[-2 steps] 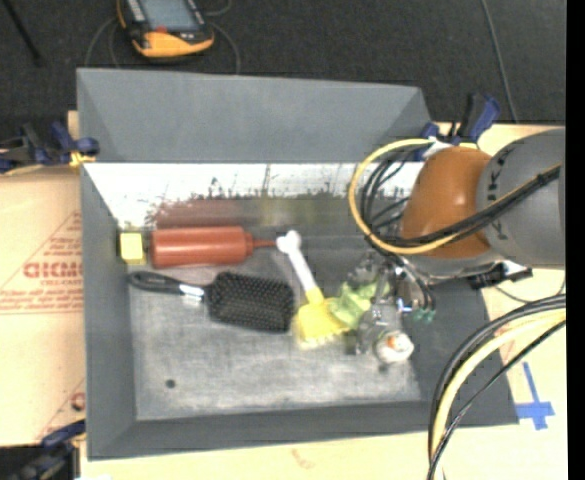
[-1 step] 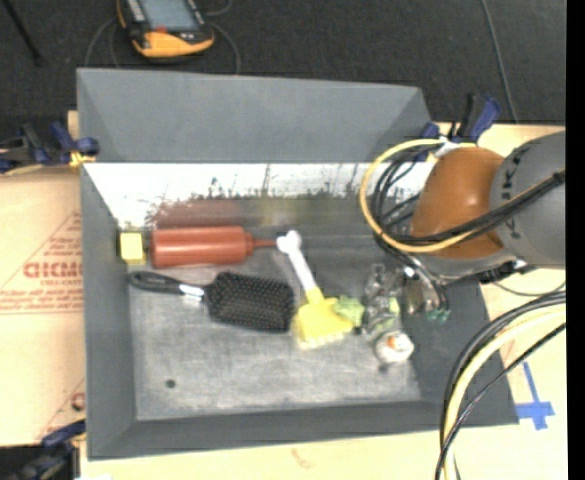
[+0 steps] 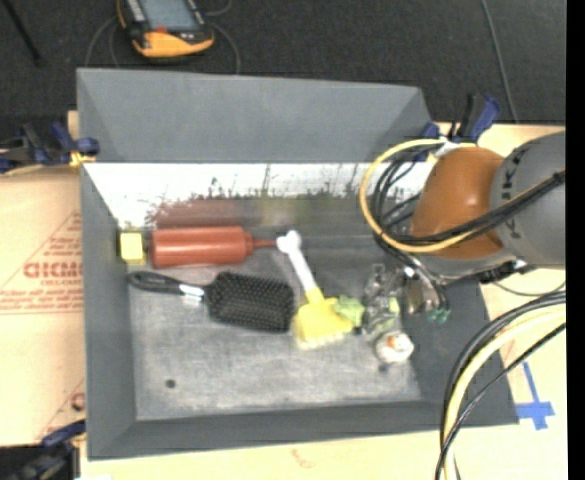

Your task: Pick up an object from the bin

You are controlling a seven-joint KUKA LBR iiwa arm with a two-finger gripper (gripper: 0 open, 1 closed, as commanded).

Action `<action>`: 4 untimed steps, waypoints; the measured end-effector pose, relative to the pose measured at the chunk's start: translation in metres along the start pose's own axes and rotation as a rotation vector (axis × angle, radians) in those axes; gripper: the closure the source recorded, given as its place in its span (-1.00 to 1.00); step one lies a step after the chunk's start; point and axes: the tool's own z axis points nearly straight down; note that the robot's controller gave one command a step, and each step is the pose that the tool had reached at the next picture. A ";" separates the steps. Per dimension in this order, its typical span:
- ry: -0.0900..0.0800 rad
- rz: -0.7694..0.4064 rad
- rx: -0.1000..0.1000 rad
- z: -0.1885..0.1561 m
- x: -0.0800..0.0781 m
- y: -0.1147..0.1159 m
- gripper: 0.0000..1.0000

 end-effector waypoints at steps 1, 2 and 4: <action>0.001 0.000 0.000 -0.001 0.000 0.000 1.00; 0.004 0.000 -0.001 -0.005 0.000 0.000 1.00; 0.005 0.000 -0.001 -0.017 0.000 -0.001 1.00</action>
Offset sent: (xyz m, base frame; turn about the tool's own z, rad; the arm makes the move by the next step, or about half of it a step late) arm -0.0001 0.0000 0.0145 0.0000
